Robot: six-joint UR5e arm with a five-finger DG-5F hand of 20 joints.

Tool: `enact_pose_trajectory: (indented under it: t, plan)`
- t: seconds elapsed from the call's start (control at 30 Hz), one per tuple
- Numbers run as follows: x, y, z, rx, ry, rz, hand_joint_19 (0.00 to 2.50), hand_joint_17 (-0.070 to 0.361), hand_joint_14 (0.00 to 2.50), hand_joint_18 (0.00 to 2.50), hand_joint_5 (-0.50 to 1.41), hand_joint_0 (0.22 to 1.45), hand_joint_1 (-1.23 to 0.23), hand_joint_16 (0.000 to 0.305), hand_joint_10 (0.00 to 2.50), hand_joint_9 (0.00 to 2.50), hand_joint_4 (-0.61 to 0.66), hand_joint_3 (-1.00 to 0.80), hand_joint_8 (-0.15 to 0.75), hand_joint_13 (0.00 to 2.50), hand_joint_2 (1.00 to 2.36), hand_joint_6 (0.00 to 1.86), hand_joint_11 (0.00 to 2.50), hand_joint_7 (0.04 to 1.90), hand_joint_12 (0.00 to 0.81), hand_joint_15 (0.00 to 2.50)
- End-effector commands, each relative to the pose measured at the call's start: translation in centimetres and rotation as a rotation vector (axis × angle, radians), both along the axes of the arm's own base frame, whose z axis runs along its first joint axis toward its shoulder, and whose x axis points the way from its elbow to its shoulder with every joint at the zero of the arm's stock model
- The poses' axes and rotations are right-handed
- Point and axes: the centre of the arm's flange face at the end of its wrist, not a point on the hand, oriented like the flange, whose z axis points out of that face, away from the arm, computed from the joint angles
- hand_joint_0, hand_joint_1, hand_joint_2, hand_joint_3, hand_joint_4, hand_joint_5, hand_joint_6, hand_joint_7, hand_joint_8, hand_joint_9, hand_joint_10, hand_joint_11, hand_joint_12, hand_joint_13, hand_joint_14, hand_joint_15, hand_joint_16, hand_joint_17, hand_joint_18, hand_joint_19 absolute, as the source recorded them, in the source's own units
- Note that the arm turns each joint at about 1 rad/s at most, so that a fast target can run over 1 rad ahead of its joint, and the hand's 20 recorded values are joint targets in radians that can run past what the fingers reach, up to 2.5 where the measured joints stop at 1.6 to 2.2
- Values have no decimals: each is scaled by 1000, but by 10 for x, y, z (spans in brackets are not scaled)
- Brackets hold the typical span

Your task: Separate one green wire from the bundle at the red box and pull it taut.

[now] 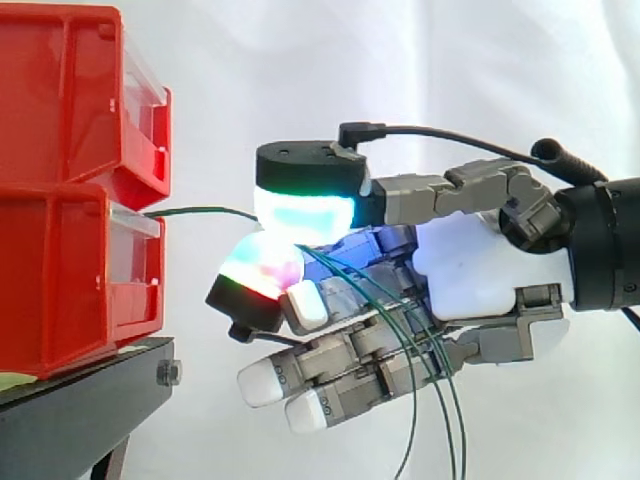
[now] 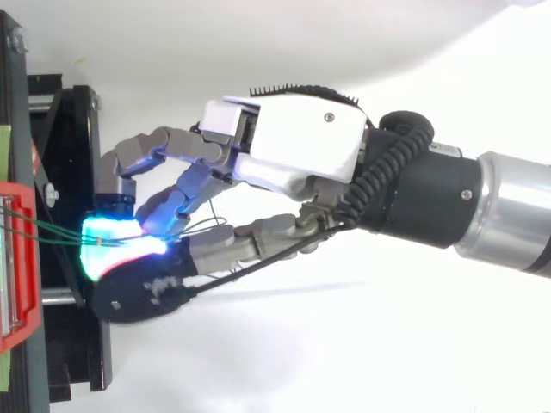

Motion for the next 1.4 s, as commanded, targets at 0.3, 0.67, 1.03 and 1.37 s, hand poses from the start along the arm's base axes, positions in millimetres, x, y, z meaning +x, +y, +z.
enact_pose_trajectory:
  t: [0.3,0.67,1.03,1.37]
  plan:
    - [-5,-2,18,-8,21,-1,444,114,15,659,-155,584,-515,51,21,1019,203,-420,305,755,1007,864,674,1266,379,395]
    - [-8,-6,30,-29,29,-8,440,118,16,671,-169,588,-740,52,22,967,157,-118,313,749,1022,888,697,1283,384,411]
    - [-11,-5,29,-29,55,-10,430,117,16,679,-174,668,-885,52,20,933,181,-457,293,734,1004,887,693,1238,373,394]
    - [-16,-8,36,-29,71,-10,474,119,16,684,-155,584,-550,53,21,1014,198,-428,308,756,1006,867,674,1263,381,407]
